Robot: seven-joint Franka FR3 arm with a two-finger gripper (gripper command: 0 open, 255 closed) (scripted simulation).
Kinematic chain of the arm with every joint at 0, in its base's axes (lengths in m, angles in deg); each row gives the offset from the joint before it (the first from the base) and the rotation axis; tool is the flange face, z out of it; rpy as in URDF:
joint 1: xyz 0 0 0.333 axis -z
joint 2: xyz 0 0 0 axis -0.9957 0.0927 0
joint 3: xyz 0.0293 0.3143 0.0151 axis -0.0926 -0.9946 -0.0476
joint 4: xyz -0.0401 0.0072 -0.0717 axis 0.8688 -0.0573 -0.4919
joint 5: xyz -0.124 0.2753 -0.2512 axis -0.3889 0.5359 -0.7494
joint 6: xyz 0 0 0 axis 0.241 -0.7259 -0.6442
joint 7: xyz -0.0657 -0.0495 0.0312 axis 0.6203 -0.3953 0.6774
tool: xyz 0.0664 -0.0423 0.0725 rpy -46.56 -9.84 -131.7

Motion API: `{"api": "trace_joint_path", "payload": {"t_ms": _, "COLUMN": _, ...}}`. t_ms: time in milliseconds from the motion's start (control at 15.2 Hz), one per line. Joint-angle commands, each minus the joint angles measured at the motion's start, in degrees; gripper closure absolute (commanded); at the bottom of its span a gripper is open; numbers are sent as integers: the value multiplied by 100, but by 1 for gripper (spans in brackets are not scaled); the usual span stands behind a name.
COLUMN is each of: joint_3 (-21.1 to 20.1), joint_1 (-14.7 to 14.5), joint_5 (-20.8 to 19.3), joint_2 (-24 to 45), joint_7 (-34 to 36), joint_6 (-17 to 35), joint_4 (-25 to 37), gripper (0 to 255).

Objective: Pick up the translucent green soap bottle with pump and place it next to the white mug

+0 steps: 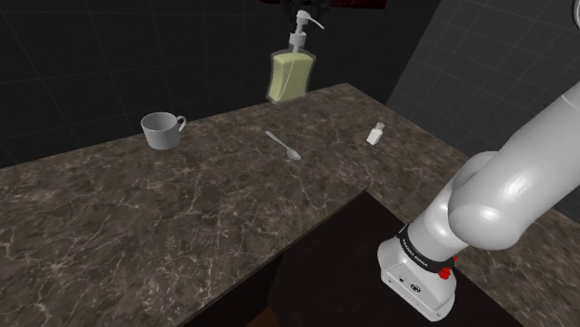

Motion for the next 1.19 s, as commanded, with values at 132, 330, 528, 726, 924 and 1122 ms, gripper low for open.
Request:
{"api": "trace_joint_path", "payload": {"t_ms": 132, "joint_3": -282, "joint_1": -245, "joint_5": 2, "joint_2": 222, "joint_7": 542, "joint_6": 4, "joint_4": 149, "gripper": 255}}
{"api": "trace_joint_path", "payload": {"t_ms": 330, "joint_3": -484, "joint_1": -434, "joint_5": -13, "joint_2": 442, "joint_7": 939, "joint_6": 15, "joint_4": 303, "gripper": 255}}
{"api": "trace_joint_path", "payload": {"t_ms": 528, "joint_3": -674, "joint_1": -631, "joint_5": -46, "joint_2": 716, "joint_7": 1330, "joint_6": 7, "joint_4": 527, "gripper": 255}}
{"api": "trace_joint_path", "payload": {"t_ms": 726, "joint_3": -851, "joint_1": -839, "joint_5": -102, "joint_2": 1042, "joint_7": 1712, "joint_6": -24, "joint_4": 825, "gripper": 255}}
{"api": "trace_joint_path", "payload": {"t_ms": 924, "joint_3": -1008, "joint_1": -1065, "joint_5": -181, "joint_2": 1423, "joint_7": 2083, "joint_6": -85, "joint_4": 1207, "gripper": 255}}
{"api": "trace_joint_path", "payload": {"t_ms": 1122, "joint_3": -1140, "joint_1": -1316, "joint_5": -283, "joint_2": 1863, "joint_7": 2436, "joint_6": -186, "joint_4": 1686, "gripper": 255}}
